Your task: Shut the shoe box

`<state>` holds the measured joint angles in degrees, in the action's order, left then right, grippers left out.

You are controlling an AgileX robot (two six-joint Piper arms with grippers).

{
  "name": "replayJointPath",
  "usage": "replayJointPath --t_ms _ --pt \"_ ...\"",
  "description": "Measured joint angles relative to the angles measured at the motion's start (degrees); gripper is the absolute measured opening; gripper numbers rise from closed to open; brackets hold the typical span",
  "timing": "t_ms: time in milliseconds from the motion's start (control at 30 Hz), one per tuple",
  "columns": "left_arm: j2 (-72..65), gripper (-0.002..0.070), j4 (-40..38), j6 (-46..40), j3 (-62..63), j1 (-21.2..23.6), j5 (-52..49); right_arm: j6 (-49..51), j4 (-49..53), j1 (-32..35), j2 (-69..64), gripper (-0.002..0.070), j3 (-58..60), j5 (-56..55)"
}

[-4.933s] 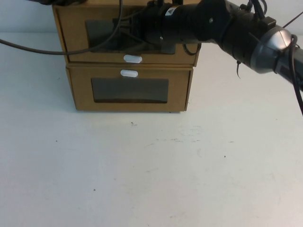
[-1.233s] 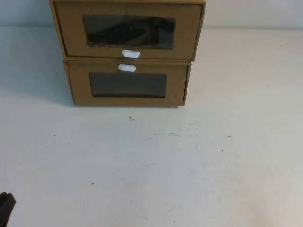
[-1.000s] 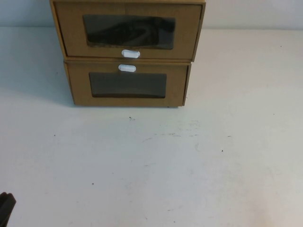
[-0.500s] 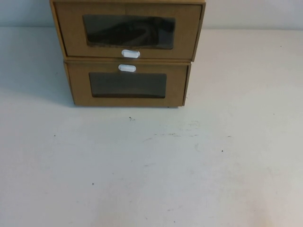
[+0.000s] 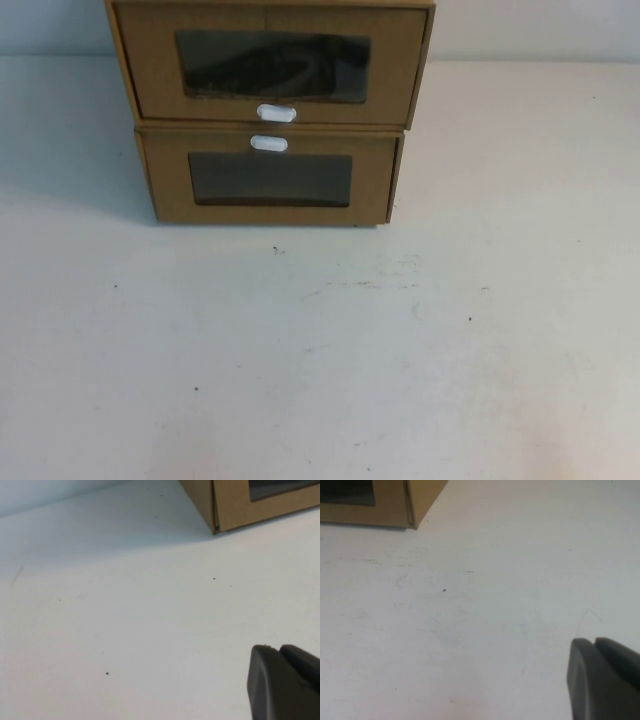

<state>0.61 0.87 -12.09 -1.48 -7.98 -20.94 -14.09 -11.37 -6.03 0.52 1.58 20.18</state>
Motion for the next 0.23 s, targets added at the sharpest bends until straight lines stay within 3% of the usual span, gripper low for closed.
replayJointPath --t_ms 233 --pt "0.0 -0.0002 0.37 0.0 0.0 0.0 -0.04 -0.07 0.0 0.0 0.0 -0.0011 0.0 0.0"
